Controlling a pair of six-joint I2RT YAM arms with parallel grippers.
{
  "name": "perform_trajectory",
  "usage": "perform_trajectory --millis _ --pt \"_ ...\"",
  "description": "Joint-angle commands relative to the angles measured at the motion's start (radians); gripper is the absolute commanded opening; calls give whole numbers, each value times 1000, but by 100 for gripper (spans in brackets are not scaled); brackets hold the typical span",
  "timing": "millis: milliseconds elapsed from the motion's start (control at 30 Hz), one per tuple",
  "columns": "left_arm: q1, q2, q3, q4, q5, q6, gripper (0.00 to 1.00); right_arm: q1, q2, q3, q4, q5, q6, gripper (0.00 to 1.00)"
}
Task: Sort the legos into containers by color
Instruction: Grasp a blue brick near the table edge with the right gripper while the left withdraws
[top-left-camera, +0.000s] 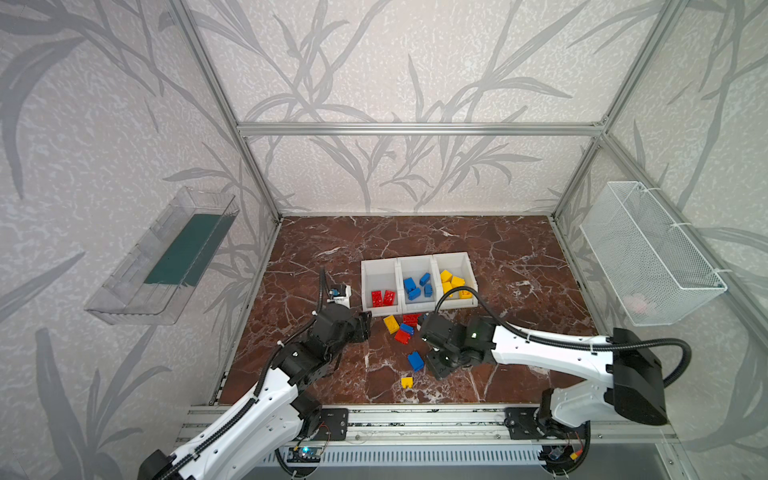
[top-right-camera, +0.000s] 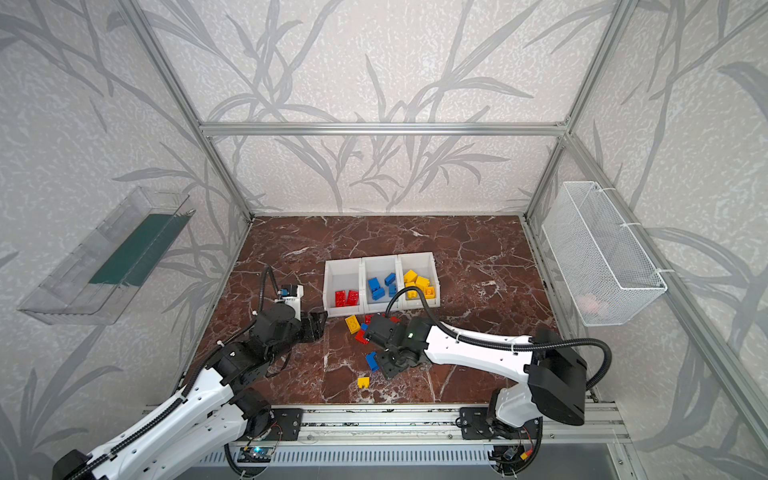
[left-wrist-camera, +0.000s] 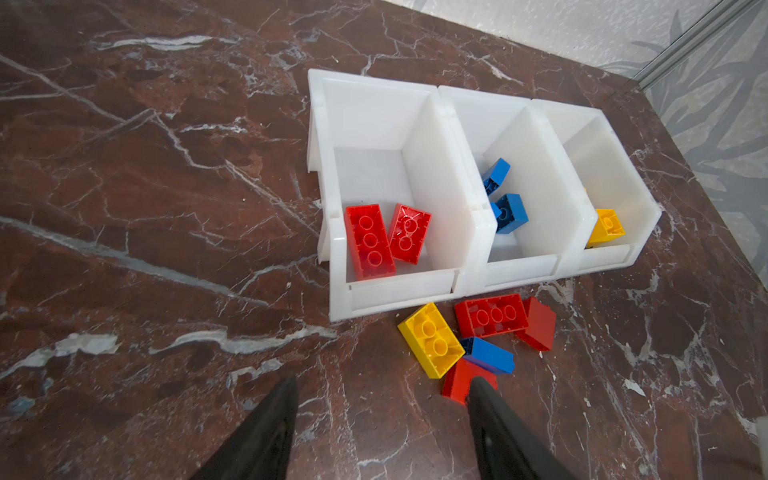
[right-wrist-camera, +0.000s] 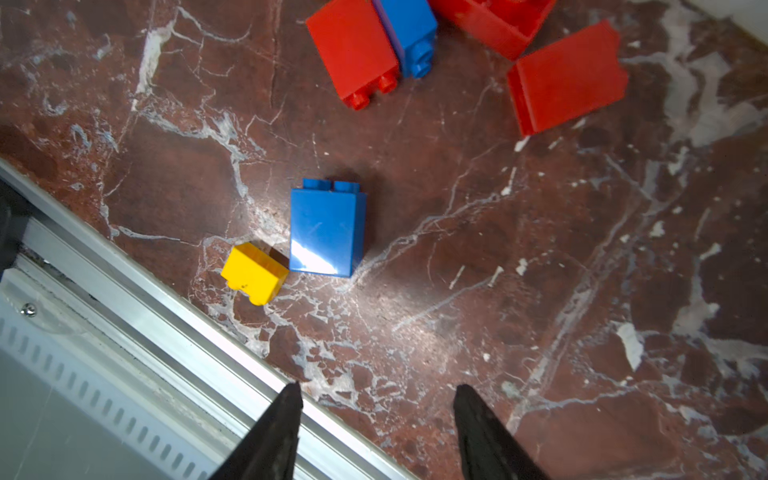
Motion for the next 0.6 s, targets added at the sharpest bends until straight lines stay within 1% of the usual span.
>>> perform_trajectory --millis 0,200,400,500,567 --pt "5 -23 -3 -50 -40 -30 67 17 76 65 17 27 -1 60" --pt "5 -60 -6 -77 -62 -43 67 27 209 146 16 5 4 60" --pt "6 -87 -14 -96 -70 -50 67 35 284 185 17 -30 -8 59" --pt "6 -92 -16 -105 -72 -54 67 35 310 196 11 -26 -5 56" --pt "5 -95 -15 -107 -73 -54 67 35 320 201 7 -16 -1 51"
